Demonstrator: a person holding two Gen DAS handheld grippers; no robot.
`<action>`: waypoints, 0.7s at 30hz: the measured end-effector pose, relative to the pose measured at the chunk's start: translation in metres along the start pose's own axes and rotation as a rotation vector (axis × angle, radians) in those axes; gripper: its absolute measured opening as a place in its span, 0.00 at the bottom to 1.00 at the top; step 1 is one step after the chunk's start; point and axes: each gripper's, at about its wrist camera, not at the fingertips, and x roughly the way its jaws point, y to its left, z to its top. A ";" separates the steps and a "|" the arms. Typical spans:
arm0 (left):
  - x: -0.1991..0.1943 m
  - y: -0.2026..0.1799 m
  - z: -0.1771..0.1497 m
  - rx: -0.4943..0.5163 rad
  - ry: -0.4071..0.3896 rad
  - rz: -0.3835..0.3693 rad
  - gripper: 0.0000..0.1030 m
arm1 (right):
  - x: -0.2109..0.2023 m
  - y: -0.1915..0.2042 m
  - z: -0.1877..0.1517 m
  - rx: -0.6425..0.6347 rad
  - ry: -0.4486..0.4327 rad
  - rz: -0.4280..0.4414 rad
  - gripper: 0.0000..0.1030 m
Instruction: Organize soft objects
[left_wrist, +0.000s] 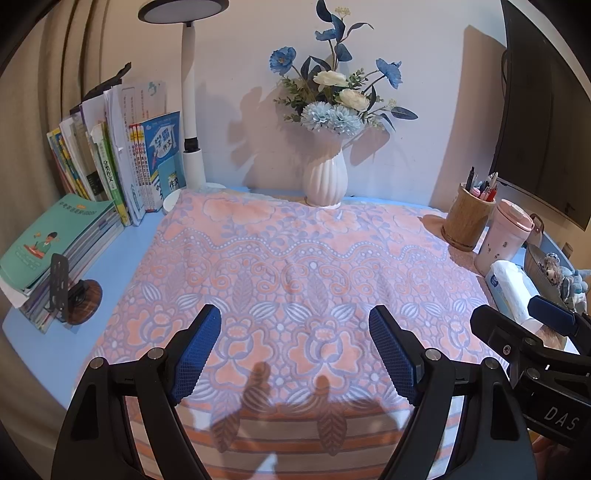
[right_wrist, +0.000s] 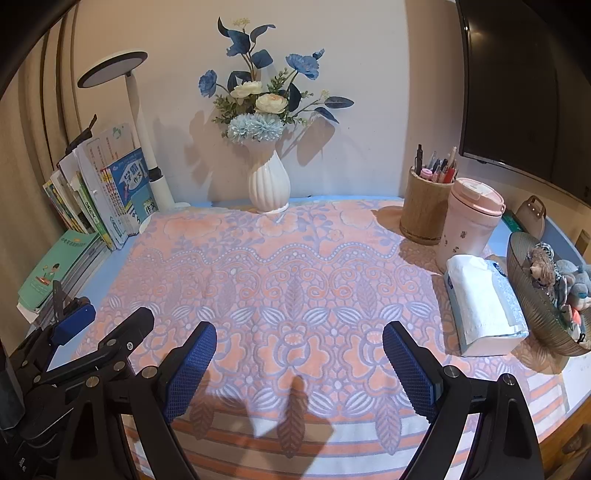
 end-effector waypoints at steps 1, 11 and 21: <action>0.000 0.001 0.000 0.000 0.001 0.001 0.79 | 0.001 0.000 0.000 0.000 0.002 0.002 0.88; 0.005 0.002 0.000 -0.008 0.012 0.001 0.79 | 0.002 0.002 0.000 -0.025 0.002 -0.002 0.88; 0.006 0.003 0.000 -0.011 0.015 -0.001 0.79 | 0.004 0.001 0.000 -0.023 0.008 0.002 0.88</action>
